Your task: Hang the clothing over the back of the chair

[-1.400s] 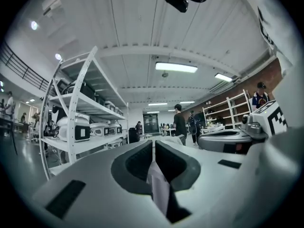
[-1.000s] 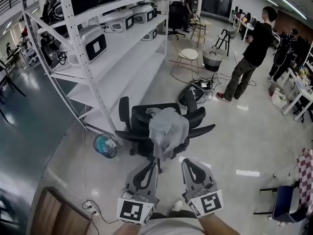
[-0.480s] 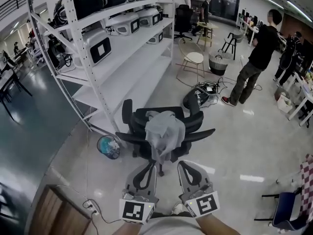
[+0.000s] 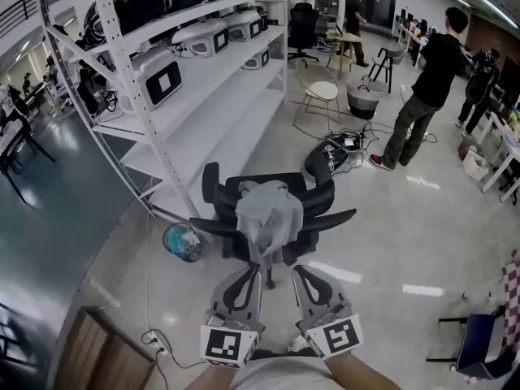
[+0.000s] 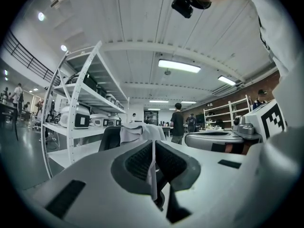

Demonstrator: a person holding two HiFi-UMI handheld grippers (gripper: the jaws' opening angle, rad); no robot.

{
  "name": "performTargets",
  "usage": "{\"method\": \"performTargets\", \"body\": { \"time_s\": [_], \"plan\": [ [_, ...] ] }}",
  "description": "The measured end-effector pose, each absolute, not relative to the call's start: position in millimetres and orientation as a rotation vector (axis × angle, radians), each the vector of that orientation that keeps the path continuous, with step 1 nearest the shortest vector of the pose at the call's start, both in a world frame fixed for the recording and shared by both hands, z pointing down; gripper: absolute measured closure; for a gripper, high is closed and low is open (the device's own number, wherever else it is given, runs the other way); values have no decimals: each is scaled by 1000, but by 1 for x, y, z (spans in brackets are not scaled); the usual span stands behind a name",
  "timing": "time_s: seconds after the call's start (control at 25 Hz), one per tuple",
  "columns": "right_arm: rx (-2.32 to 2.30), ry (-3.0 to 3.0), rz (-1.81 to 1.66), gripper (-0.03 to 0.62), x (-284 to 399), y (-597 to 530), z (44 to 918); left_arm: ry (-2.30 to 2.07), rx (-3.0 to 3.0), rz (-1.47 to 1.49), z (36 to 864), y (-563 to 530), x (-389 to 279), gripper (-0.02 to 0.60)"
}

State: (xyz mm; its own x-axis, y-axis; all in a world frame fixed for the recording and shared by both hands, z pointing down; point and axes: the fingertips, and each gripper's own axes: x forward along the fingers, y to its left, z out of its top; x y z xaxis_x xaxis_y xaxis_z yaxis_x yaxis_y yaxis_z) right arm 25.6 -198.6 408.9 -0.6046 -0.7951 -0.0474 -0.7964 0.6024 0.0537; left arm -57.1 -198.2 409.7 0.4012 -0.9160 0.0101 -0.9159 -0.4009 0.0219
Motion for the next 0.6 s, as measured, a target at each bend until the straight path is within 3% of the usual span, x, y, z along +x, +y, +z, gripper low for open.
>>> {"method": "performTargets", "body": {
  "time_s": [0.6],
  "plan": [
    [-1379,2827,129,579,19,-200,411,-1679,2606,-5,416,-198,-62,557]
  ]
}}
